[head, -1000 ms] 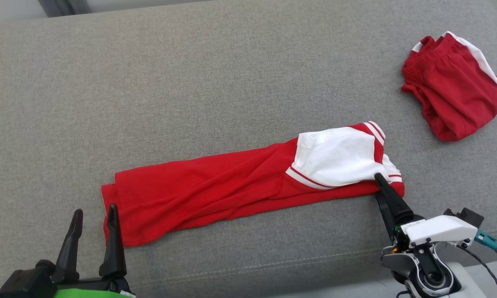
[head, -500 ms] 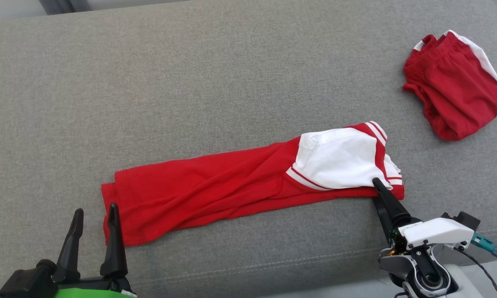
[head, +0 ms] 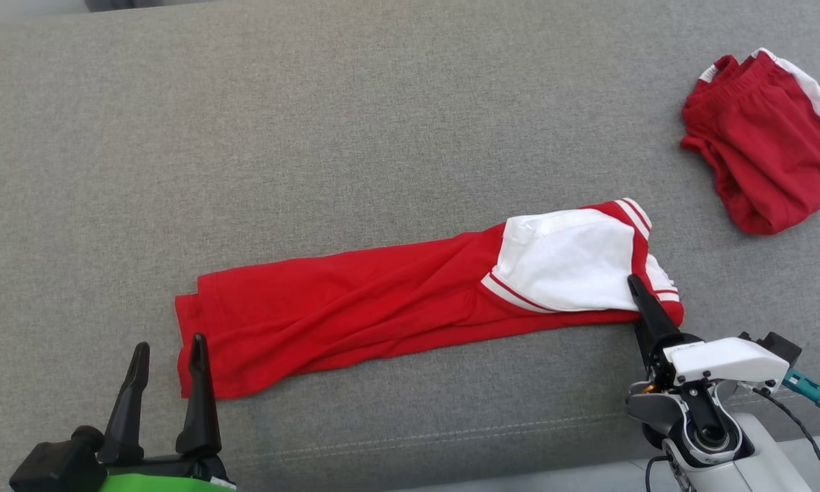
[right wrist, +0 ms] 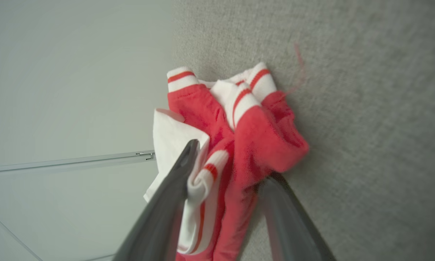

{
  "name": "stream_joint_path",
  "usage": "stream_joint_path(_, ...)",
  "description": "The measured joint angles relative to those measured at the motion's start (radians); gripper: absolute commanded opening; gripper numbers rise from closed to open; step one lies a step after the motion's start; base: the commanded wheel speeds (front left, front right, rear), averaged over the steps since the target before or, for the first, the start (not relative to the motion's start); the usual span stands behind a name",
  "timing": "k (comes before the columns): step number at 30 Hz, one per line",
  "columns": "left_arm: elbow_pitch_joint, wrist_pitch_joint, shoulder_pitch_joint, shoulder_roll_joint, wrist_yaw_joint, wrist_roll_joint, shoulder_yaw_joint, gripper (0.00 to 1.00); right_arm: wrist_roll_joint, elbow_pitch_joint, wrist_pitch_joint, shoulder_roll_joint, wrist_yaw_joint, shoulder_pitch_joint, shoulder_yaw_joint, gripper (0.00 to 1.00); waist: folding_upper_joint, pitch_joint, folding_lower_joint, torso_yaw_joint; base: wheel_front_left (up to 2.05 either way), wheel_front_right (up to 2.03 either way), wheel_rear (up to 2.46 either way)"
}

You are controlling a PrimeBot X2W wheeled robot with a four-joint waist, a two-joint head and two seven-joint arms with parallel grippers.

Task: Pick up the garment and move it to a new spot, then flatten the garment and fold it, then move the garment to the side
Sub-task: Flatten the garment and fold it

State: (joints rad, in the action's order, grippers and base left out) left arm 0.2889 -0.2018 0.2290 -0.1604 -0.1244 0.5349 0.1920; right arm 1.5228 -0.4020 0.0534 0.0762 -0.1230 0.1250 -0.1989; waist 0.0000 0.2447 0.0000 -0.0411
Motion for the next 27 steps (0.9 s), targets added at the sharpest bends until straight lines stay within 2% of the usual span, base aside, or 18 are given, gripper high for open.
stream_joint_path(1, 0.000, 0.000, 0.000, 0.003, 0.000, 0.000, -0.001, 1.00, 0.000, -0.003, 0.000, 0.000, 0.000, 0.003, 0.001, 0.00, 0.0000, 0.002, 0.0000, 0.001, 0.00, 0.00, 0.00)
stream_joint_path(11, -0.005, -0.006, -0.009, 0.020, 0.000, 0.000, -0.003, 1.00, -0.019, -0.001, 0.047, 0.026, 0.000, 0.047, 0.024, 0.00, 0.0000, 0.008, 0.0001, -0.003, 0.00, 0.00, 0.00)
stream_joint_path(19, -0.013, -0.015, -0.010, 0.029, 0.000, 0.007, -0.009, 1.00, -0.108, 0.030, 0.130, 0.141, 0.000, 0.049, 0.072, 0.00, 0.0000, 0.008, 0.0001, -0.008, 0.00, 0.00, 0.00)
stream_joint_path(23, -0.016, -0.019, -0.011, 0.035, 0.000, 0.008, -0.016, 1.00, -0.190, 0.075, 0.149, 0.200, 0.000, 0.049, 0.050, 0.00, 0.0000, 0.010, 0.0001, -0.017, 0.00, 0.00, 0.00)
stream_joint_path(27, -0.023, -0.020, -0.022, 0.041, 0.000, 0.010, -0.012, 1.00, -0.302, 0.158, 0.154, 0.253, 0.000, 0.056, -0.019, 0.00, 0.0000, 0.008, 0.0001, -0.020, 0.00, 0.00, 0.00)
